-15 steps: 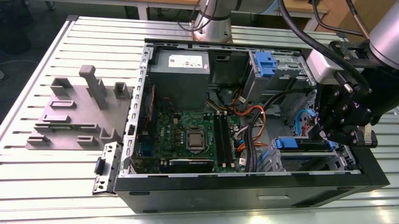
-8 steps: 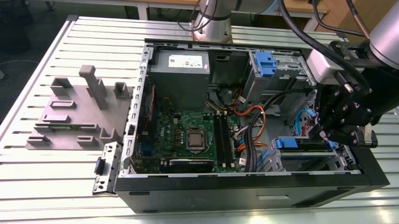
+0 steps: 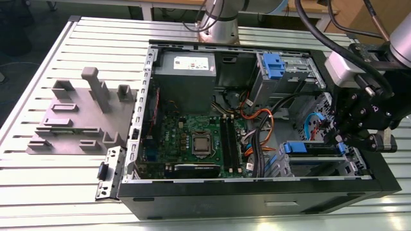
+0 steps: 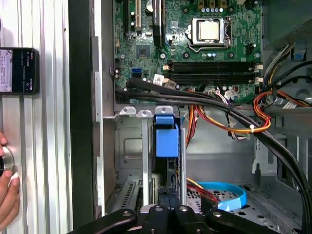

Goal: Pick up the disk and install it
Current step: 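Insert the first disk wire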

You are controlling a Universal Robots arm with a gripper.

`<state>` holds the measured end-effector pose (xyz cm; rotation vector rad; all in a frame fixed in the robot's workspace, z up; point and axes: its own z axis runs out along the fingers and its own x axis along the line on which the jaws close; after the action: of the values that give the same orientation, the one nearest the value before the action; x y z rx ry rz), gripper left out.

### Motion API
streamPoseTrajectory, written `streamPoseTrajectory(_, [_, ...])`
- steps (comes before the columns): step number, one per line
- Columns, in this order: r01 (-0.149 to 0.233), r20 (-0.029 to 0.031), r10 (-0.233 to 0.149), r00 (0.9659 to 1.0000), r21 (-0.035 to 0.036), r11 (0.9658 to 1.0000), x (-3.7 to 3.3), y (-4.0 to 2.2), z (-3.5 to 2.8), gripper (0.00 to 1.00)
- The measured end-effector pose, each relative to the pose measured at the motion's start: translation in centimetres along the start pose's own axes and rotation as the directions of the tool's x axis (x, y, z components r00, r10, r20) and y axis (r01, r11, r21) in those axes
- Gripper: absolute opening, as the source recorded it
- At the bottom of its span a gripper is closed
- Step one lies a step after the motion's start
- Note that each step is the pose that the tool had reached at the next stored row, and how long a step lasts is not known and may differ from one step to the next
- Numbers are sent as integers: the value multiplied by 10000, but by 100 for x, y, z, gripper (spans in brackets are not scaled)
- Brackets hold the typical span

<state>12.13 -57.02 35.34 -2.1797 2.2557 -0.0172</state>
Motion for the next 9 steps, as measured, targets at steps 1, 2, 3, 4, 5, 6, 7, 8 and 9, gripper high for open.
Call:
streamPoseTrajectory(1, [0,1,0,10000,0,10000,0,-3,0,11])
streamPoseTrajectory(2, [-1,1,1,10000,0,10000,0,-4,0,11])
streamPoseTrajectory(3, [-2,0,2,10000,0,10000,0,-5,0,11])
streamPoseTrajectory(4, [-1,0,1,10000,0,10000,0,-6,0,11])
streamPoseTrajectory(5, [-1,2,1,10000,0,10000,0,-6,-1,11])
streamPoseTrajectory(6, [0,2,0,10000,0,10000,1,-7,-4,11])
streamPoseTrajectory(7, [0,2,0,10000,0,10000,1,-7,-11,11])
streamPoseTrajectory(8, [0,2,0,10000,0,10000,1,-7,-23,11])
streamPoseTrajectory(9, [0,2,0,10000,0,10000,0,-8,-38,11])
